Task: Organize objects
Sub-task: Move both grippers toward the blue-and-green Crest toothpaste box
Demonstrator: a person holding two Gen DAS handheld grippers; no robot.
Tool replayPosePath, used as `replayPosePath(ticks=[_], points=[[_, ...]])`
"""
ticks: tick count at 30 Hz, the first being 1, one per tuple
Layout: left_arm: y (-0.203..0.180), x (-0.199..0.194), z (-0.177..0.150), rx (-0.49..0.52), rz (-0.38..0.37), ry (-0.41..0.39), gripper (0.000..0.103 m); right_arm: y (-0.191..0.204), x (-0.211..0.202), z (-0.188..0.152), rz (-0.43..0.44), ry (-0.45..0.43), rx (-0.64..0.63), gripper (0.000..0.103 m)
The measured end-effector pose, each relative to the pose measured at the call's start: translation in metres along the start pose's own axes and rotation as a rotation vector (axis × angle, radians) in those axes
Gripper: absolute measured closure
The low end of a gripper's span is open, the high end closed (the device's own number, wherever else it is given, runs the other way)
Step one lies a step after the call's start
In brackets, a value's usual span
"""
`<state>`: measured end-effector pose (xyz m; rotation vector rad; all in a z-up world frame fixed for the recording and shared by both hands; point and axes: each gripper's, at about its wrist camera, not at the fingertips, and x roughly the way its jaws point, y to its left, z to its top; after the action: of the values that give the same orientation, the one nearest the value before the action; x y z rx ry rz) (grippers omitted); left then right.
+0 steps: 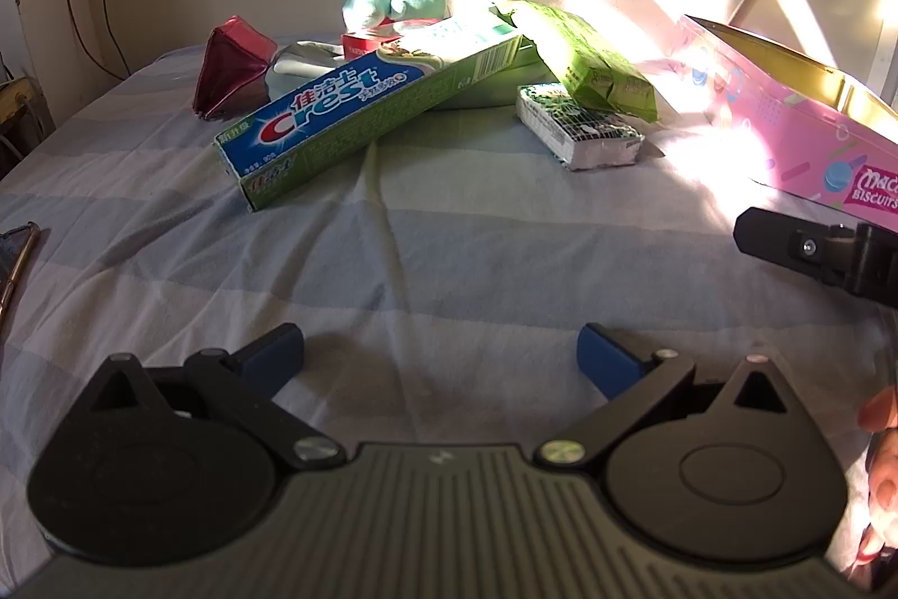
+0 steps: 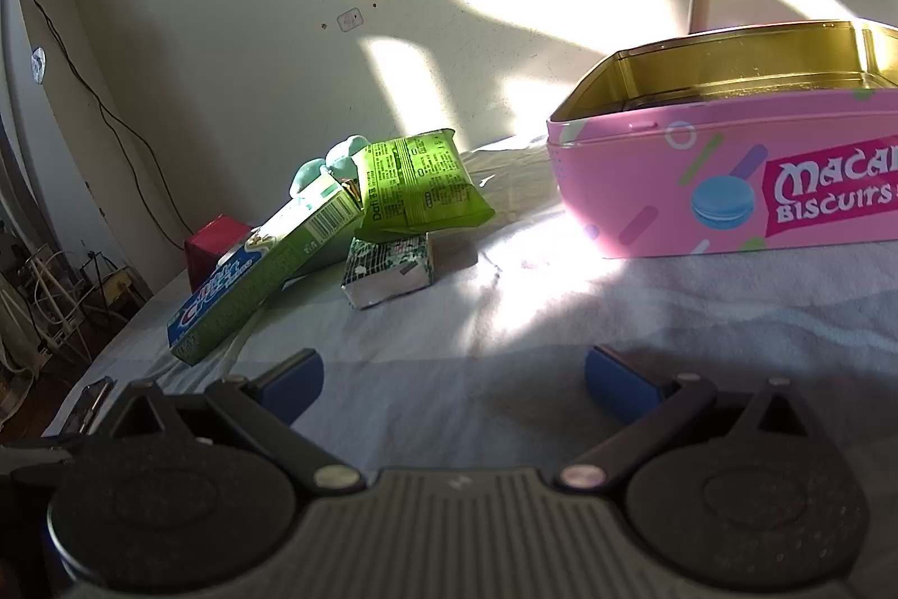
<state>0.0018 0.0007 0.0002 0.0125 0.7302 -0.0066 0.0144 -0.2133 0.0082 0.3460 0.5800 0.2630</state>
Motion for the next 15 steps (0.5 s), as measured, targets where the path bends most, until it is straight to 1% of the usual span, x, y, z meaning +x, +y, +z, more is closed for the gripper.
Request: replayPosePath(ticks=[10, 15], points=[[0.0007, -0.0023, 0.0000, 0.001, -0.002, -0.005, 0.000, 0.0011, -0.0006, -0.0006, -0.003, 0.000, -0.003, 0.000], [0.0033, -0.0040, -0.0010, -0.003, -0.018, -0.018, 0.000, 0.0044, -0.0002, -0.0006, -0.016, 0.005, -0.019, 0.000]])
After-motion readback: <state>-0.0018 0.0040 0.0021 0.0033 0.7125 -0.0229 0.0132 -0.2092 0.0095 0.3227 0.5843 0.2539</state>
